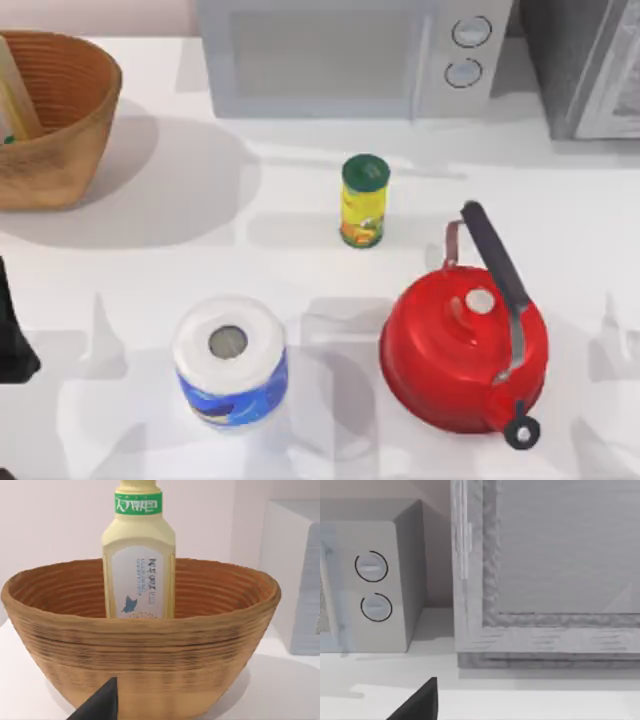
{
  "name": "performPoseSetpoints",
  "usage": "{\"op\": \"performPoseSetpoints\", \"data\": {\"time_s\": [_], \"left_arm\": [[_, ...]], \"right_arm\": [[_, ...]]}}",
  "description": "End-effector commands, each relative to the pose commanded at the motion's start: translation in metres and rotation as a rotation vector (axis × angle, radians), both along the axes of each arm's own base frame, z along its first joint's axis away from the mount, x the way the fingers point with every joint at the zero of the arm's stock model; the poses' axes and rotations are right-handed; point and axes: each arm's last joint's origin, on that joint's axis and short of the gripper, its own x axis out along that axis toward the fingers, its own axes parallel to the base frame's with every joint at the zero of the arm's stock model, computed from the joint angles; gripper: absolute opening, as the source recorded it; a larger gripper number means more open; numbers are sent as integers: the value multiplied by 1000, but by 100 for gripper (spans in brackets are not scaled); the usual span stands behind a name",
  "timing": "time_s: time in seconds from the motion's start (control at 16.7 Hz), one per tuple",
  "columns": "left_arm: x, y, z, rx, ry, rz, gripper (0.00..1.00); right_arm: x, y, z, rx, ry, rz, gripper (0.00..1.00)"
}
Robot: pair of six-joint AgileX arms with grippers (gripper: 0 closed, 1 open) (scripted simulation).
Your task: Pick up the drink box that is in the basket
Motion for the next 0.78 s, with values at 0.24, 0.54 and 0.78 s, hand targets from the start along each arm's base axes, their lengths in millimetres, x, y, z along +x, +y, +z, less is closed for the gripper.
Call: {"op": "performPoseSetpoints", "data": {"time_s": [0.24, 0.54, 0.78], "left_arm": [[1, 0, 1, -2, 9, -1, 100], [16, 2, 20, -6, 21, -3, 100], [45, 6, 43, -6, 9, -6, 100]], "right_arm": [[0, 0, 0, 0, 0, 0, 100], [0, 0, 0, 0, 0, 0, 100], [0, 0, 0, 0, 0, 0, 100]]}}
